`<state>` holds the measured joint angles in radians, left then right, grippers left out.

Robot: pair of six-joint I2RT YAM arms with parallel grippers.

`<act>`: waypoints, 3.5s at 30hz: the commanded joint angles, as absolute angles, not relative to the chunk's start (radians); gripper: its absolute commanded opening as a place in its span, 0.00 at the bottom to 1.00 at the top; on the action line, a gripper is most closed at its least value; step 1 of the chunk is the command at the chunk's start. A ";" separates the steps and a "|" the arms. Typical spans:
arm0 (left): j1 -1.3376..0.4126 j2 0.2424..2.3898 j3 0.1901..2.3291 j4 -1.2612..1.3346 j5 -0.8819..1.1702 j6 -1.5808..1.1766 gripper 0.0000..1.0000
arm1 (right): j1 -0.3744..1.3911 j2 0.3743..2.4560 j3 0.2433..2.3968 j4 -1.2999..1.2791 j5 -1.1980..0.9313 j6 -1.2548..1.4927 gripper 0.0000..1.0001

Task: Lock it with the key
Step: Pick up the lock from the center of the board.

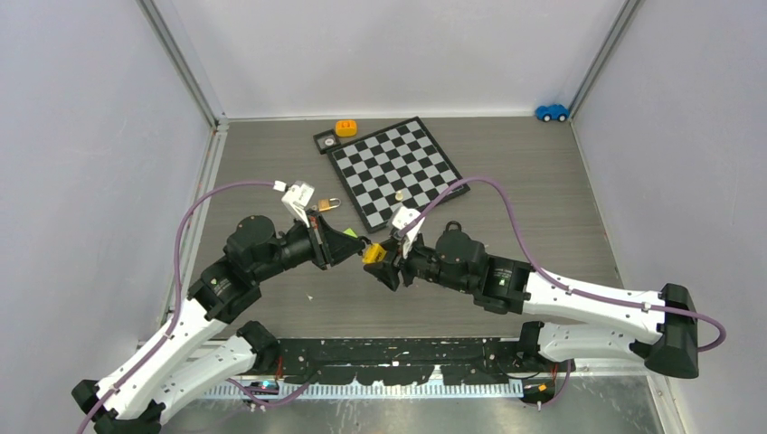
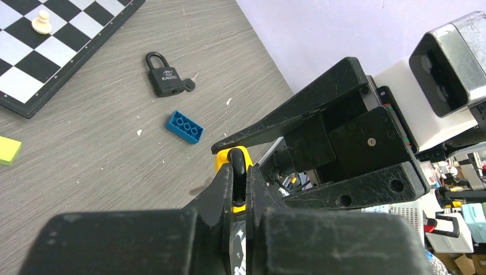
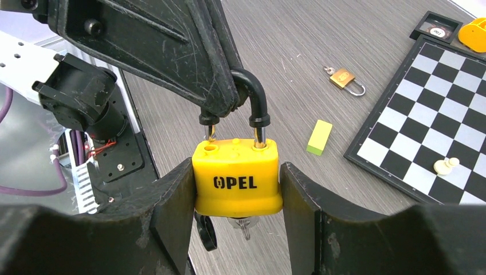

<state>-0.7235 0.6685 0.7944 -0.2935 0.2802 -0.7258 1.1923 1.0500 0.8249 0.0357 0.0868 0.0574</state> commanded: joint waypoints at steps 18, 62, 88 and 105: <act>-0.739 0.660 0.855 -0.257 0.292 -0.622 0.00 | 1.201 0.927 0.788 0.176 0.114 0.162 0.82; -0.739 0.632 0.884 -0.275 0.106 -0.514 0.00 | 1.201 1.072 0.738 0.245 0.452 1.381 0.66; -0.739 0.635 0.865 -0.256 0.121 -0.533 0.00 | 1.201 1.156 0.765 0.290 0.437 1.373 0.54; -0.739 0.662 0.868 -0.328 0.244 -0.407 0.00 | 1.201 1.137 0.811 0.277 0.371 1.398 0.00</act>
<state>-0.7326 0.6533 0.8352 -0.3656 0.1360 -0.4538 1.1969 1.1584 0.7364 0.2222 0.4038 1.3651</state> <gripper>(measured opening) 0.051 0.489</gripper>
